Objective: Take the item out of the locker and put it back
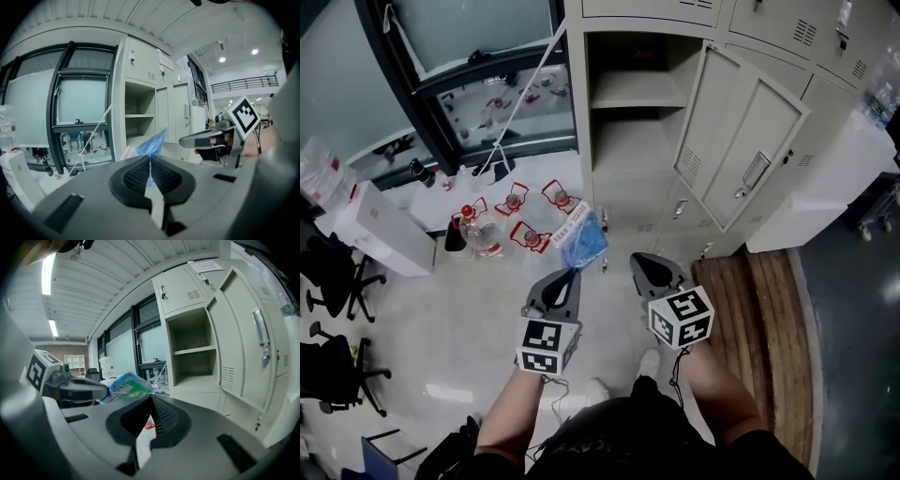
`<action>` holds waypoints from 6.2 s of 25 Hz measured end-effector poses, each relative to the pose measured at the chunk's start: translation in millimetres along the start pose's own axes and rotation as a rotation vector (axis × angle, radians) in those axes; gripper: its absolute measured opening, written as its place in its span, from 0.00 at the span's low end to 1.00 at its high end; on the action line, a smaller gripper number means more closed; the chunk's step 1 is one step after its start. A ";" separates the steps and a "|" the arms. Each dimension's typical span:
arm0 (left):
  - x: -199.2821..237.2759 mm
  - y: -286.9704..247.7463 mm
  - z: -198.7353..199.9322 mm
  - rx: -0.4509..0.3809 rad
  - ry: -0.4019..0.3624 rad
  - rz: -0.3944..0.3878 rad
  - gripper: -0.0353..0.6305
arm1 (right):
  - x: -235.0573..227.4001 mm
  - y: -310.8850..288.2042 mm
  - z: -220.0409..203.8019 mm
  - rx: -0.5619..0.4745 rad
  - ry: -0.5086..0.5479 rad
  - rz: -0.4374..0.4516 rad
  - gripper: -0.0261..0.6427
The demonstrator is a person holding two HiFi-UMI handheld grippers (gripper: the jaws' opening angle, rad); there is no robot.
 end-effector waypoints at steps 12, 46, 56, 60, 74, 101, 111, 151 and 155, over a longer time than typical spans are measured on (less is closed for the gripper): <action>-29.5 -48.9 10.0 -0.002 -0.045 -0.006 0.06 | -53.0 9.2 6.5 -0.012 -0.012 -0.002 0.03; -51.3 -258.7 55.5 -0.024 -0.267 0.031 0.06 | -185.5 -29.0 6.4 0.006 -0.007 0.115 0.03; 0.4 -319.1 41.0 -0.005 -0.285 -0.050 0.06 | -197.2 -83.5 11.0 0.005 -0.014 0.023 0.03; 19.4 -344.0 31.5 0.021 -0.283 -0.076 0.06 | -201.2 -103.6 11.2 0.006 -0.021 -0.010 0.03; 50.2 -411.8 -0.2 0.082 -0.256 -0.143 0.06 | -225.2 -141.4 9.5 0.019 -0.023 -0.103 0.03; 65.9 -441.9 -41.8 0.206 -0.162 -0.165 0.08 | -227.4 -146.5 1.6 0.042 -0.037 -0.140 0.03; 56.9 -441.8 -45.7 0.211 -0.164 -0.205 0.26 | -224.7 -143.1 2.9 0.038 -0.037 -0.140 0.03; -56.0 -191.5 14.8 0.002 0.027 0.103 0.06 | -158.2 -15.7 8.6 0.029 0.007 0.151 0.03; -56.6 -156.1 19.0 -0.011 0.042 0.122 0.06 | -138.8 -14.7 11.1 0.022 0.002 0.165 0.03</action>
Point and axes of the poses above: the fingertips, and each gripper's own axes: y backward along the fingers, x to its left, z out of its top, the point moved 3 cm from there along y, backward along the fingers, and after that the axes turned 12 degrees about -x, right-handed, at the moved point
